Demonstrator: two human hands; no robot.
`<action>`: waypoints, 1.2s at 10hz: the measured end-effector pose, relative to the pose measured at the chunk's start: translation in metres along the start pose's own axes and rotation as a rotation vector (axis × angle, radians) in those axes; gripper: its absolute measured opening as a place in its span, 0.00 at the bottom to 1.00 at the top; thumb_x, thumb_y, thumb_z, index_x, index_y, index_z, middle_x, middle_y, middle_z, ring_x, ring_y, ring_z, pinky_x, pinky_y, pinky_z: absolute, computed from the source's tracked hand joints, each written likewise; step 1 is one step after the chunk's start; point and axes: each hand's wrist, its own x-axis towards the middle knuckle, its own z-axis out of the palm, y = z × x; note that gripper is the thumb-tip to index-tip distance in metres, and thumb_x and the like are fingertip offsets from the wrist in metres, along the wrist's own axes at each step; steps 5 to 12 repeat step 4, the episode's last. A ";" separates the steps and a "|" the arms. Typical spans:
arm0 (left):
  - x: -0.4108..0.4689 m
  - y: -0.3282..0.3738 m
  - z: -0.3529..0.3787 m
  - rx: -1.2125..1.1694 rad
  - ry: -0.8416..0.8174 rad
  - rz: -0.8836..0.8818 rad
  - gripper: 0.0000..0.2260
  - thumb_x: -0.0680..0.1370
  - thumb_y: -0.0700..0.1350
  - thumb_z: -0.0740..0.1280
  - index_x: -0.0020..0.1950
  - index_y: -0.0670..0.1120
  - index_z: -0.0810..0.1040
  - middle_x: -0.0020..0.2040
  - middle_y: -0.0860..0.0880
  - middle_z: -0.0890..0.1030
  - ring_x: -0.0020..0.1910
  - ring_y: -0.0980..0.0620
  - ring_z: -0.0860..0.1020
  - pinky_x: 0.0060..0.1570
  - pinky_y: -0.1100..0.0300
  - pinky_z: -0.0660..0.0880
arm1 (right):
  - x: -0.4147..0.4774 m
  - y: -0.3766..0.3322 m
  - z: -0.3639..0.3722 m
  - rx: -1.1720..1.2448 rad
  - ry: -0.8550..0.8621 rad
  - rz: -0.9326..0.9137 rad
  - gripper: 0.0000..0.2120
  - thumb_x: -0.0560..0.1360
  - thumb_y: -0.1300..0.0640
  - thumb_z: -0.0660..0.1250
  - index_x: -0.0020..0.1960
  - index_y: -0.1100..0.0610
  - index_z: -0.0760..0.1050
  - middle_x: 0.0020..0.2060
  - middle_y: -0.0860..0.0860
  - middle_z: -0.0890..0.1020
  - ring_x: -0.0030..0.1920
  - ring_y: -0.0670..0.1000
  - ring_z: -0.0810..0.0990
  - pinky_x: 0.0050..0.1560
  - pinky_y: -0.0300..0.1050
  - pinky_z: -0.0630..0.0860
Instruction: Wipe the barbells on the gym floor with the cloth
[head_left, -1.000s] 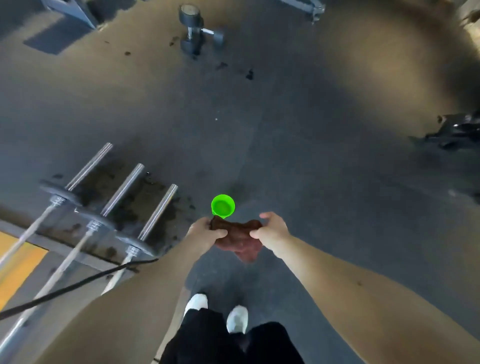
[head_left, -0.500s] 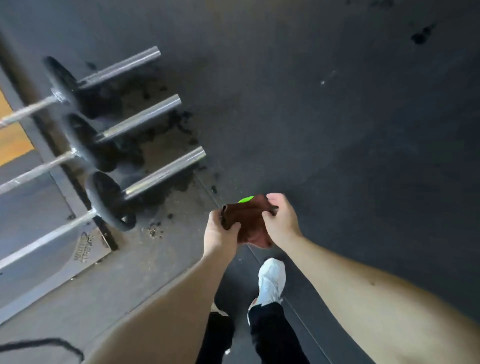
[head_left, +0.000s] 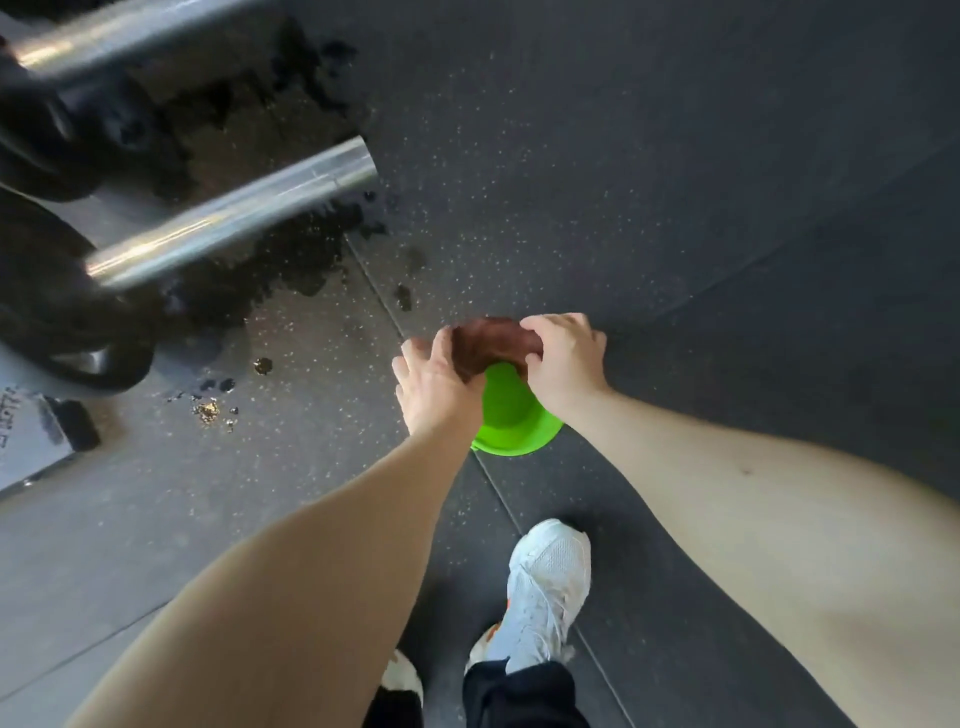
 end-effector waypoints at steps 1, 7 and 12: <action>0.000 -0.006 -0.001 0.044 -0.044 0.079 0.29 0.75 0.51 0.72 0.75 0.56 0.69 0.69 0.49 0.66 0.68 0.45 0.64 0.66 0.45 0.71 | -0.004 0.000 -0.003 -0.011 -0.012 -0.029 0.22 0.74 0.63 0.70 0.67 0.51 0.77 0.64 0.47 0.80 0.67 0.56 0.71 0.62 0.55 0.65; -0.006 0.009 -0.038 -0.026 -0.010 0.007 0.22 0.78 0.48 0.65 0.72 0.49 0.69 0.70 0.46 0.68 0.69 0.44 0.64 0.67 0.48 0.67 | -0.017 -0.031 -0.031 0.034 -0.004 0.016 0.22 0.74 0.64 0.67 0.67 0.53 0.77 0.66 0.49 0.78 0.67 0.57 0.70 0.63 0.55 0.67; -0.006 0.009 -0.038 -0.026 -0.010 0.007 0.22 0.78 0.48 0.65 0.72 0.49 0.69 0.70 0.46 0.68 0.69 0.44 0.64 0.67 0.48 0.67 | -0.017 -0.031 -0.031 0.034 -0.004 0.016 0.22 0.74 0.64 0.67 0.67 0.53 0.77 0.66 0.49 0.78 0.67 0.57 0.70 0.63 0.55 0.67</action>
